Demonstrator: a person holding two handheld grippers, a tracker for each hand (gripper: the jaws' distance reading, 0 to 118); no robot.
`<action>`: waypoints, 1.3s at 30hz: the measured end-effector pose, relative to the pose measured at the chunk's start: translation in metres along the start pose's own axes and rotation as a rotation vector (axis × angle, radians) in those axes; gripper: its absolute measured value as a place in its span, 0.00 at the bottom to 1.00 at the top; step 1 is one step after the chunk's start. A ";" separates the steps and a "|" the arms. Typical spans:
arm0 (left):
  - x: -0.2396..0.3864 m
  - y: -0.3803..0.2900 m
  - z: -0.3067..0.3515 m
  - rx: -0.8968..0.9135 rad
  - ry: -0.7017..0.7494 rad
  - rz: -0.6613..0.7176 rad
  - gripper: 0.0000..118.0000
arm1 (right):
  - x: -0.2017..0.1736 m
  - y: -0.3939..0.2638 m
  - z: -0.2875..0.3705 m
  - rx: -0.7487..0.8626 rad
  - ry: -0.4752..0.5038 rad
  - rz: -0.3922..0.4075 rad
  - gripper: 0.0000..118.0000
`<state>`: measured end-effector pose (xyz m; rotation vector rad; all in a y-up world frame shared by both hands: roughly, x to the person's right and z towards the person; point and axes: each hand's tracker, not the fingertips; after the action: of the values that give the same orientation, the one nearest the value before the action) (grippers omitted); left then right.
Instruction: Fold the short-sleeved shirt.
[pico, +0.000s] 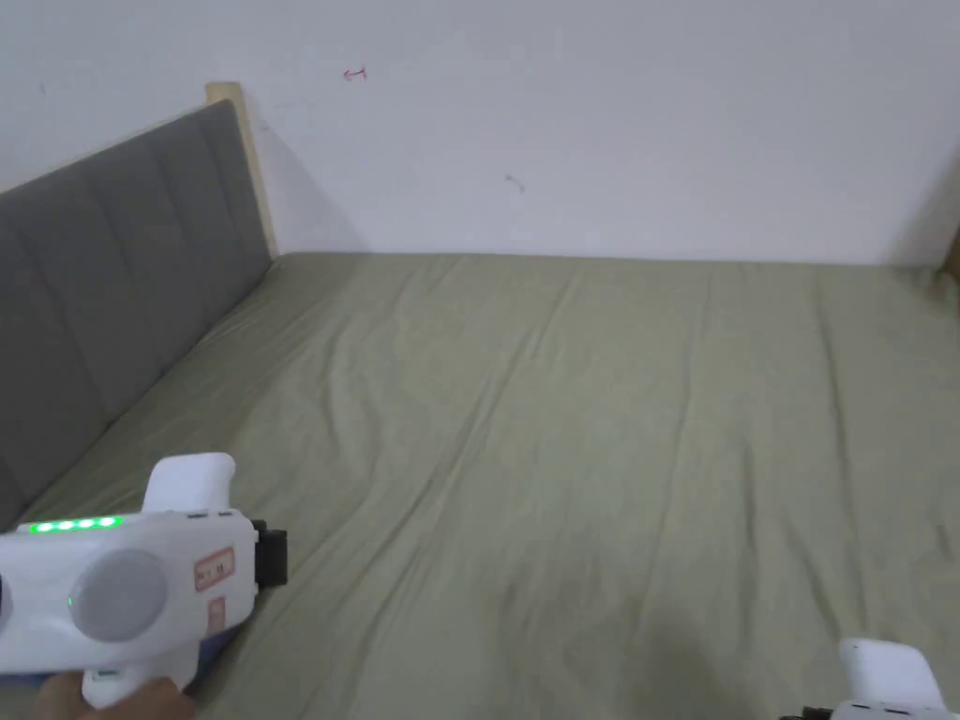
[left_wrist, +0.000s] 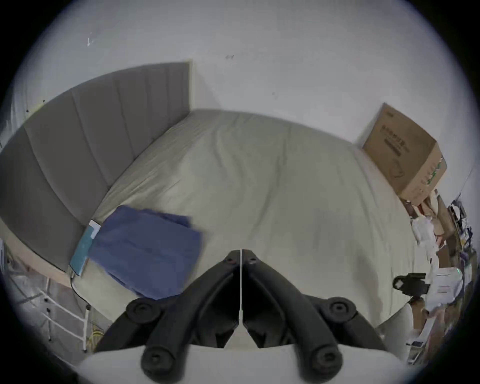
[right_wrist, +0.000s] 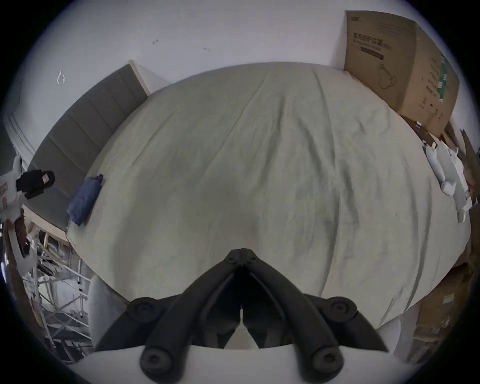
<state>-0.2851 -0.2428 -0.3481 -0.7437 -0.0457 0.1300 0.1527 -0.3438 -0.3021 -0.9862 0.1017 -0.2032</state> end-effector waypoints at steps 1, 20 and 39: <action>0.012 -0.008 0.002 0.015 -0.010 -0.002 0.00 | 0.003 0.000 0.007 0.023 0.008 -0.009 0.00; 0.172 -0.030 0.115 0.488 0.044 -0.160 0.00 | -0.012 0.041 0.171 0.764 -0.169 0.040 0.00; 0.192 -0.033 0.120 0.583 0.071 -0.199 0.12 | -0.035 0.035 0.180 0.803 -0.223 0.121 0.00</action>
<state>-0.1016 -0.1605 -0.2382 -0.1581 -0.0126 -0.0740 0.1543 -0.1702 -0.2323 -0.1960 -0.1211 -0.0106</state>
